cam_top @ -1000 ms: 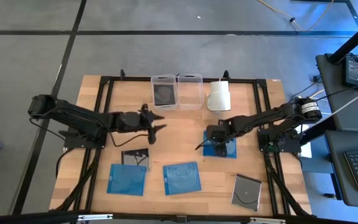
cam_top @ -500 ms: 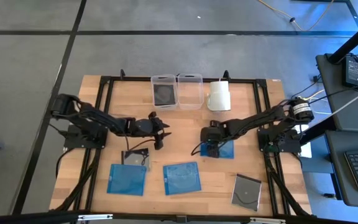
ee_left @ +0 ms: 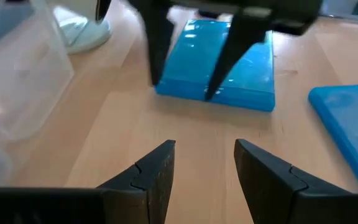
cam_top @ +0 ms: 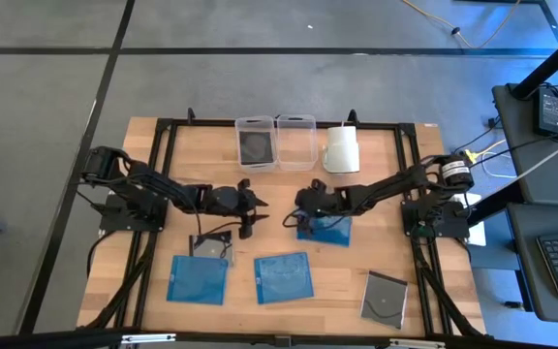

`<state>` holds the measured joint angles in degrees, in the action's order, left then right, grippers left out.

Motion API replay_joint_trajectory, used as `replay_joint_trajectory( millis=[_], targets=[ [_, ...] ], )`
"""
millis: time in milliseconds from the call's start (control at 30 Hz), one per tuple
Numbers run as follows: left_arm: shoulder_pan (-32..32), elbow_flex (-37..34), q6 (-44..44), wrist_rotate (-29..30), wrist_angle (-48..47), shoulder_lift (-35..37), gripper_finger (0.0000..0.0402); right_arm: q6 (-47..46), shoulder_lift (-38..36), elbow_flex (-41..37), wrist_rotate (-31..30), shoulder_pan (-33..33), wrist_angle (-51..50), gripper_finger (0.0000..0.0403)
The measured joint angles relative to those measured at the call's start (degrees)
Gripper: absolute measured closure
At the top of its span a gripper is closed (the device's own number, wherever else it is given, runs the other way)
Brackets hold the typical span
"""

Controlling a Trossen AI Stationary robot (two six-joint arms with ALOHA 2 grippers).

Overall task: Pick & place jewel cases by type
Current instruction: Put the top blue CD Case into the right transparent bin

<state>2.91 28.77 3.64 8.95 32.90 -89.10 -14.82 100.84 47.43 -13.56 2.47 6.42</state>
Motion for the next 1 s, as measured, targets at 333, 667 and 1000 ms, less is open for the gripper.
replay_joint_trajectory(
  millis=[333, 667, 1000],
  targets=[
    [3.08, 0.0, -3.86, 0.53, 1.21, 0.0, 0.0239, 6.98, -4.57, 9.97, 0.8, -1.26, -37.59, 0.013],
    [3.53, 0.0, -3.91, 0.57, 1.71, 0.0, 0.024, 7.38, -4.62, 6.38, 12.65, 0.21, -50.19, 0.013],
    [3.56, 0.0, -3.91, 1.5, 2.04, 0.0, 0.0249, 1.59, -4.45, 3.72, 11.03, 0.36, -29.63, 0.013]
  ],
)
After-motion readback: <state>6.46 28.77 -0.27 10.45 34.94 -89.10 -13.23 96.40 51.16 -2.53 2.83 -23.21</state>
